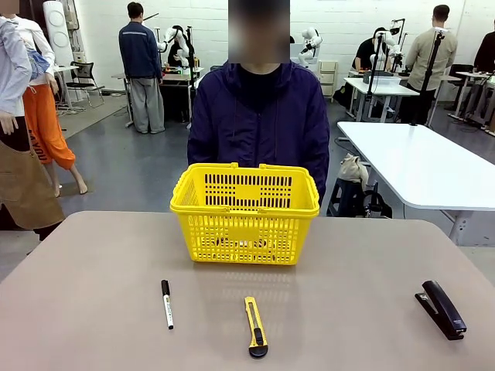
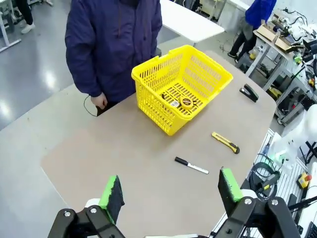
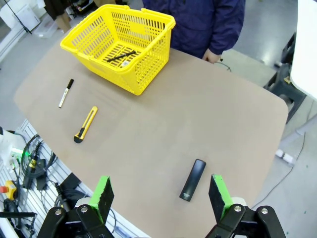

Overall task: Place the items the person wants into the basket.
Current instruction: Pick up the item the person points to and place it in the Market Basket.

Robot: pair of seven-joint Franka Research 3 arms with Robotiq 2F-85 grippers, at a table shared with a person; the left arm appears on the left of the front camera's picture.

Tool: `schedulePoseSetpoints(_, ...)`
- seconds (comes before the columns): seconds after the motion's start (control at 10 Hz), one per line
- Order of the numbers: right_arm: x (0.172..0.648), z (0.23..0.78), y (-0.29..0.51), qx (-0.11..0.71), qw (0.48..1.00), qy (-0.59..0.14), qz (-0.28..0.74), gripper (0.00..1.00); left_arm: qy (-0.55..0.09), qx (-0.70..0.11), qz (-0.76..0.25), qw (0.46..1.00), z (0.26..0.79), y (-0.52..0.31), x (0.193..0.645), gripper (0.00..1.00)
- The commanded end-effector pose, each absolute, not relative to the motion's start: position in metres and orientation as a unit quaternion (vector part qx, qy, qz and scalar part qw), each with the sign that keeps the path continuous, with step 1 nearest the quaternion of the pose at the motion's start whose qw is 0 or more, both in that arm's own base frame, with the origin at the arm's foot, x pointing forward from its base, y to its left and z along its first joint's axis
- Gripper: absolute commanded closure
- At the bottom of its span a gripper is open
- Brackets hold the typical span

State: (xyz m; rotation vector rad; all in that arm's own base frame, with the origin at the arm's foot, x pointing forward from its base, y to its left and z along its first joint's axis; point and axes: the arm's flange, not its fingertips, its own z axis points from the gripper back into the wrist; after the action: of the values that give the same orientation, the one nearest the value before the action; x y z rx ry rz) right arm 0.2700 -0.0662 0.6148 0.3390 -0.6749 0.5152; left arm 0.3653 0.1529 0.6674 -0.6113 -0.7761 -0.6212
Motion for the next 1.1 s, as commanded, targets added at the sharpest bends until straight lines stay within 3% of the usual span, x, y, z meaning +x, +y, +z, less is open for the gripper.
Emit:
schedulePoseSetpoints(0.0,0.271,0.614,-0.065,0.149,0.904,-0.319,0.241,0.00,-0.347,-0.288,-0.318,0.834,0.665,0.144,0.364,0.00)
schedulePoseSetpoints(0.4,0.271,0.614,-0.065,0.149,0.904,-0.319,0.241,0.00,-0.312,-0.275,-0.340,0.843,0.656,0.133,0.356,0.00)
schedulePoseSetpoints(1.0,0.271,0.614,-0.065,0.149,0.904,-0.319,0.241,0.00,-0.318,-0.293,-0.331,0.839,0.658,0.132,0.359,0.00)
